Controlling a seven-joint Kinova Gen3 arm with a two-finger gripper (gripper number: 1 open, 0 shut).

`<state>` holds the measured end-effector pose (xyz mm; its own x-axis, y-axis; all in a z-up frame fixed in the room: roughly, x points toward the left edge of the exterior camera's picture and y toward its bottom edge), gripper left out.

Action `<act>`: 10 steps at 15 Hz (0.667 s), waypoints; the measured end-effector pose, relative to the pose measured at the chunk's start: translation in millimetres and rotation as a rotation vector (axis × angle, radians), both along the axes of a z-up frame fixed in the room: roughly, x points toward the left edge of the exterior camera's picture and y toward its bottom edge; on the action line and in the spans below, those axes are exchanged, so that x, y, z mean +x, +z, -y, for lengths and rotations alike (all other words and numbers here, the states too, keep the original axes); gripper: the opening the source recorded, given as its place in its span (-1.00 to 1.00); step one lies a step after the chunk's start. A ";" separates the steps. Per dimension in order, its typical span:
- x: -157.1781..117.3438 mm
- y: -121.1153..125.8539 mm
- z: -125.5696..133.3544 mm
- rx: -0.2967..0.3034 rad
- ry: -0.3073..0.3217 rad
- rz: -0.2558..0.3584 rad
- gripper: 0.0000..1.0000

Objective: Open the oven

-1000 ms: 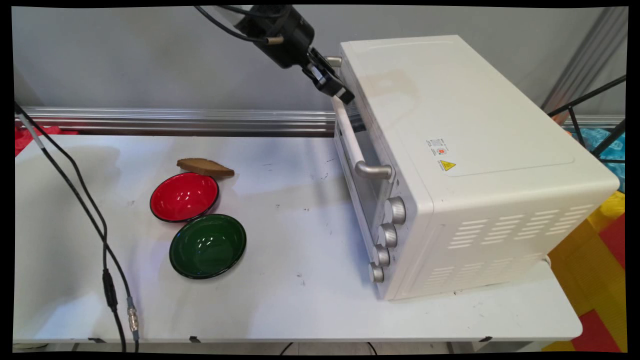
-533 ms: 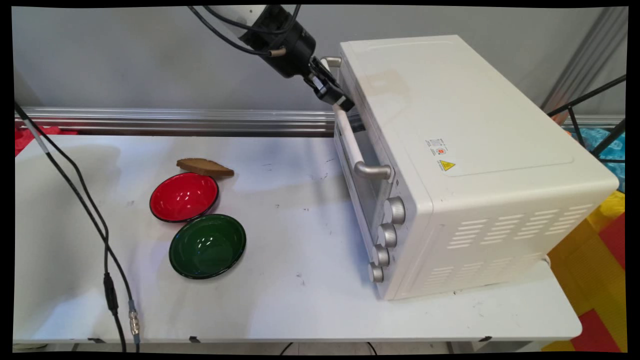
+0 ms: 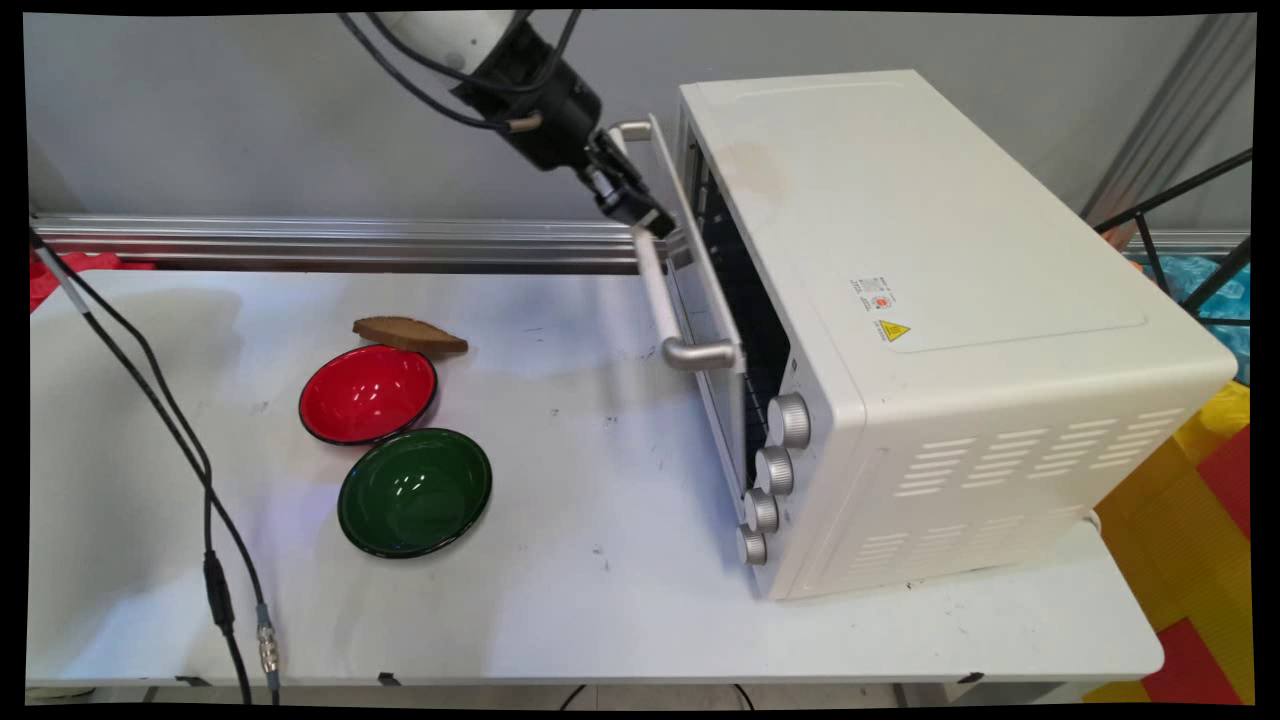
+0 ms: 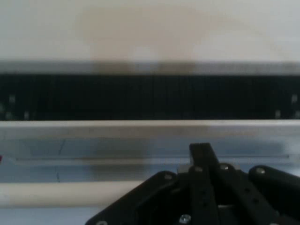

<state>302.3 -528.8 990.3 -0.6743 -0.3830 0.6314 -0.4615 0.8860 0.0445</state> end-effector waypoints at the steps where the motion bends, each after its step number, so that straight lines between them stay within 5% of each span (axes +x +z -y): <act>1: 4.7 -0.7 -1.7 0.003 0.000 0.010 -1.00; 10: 45.6 -19.2 -15.1 0.021 -0.007 0.058 -1.00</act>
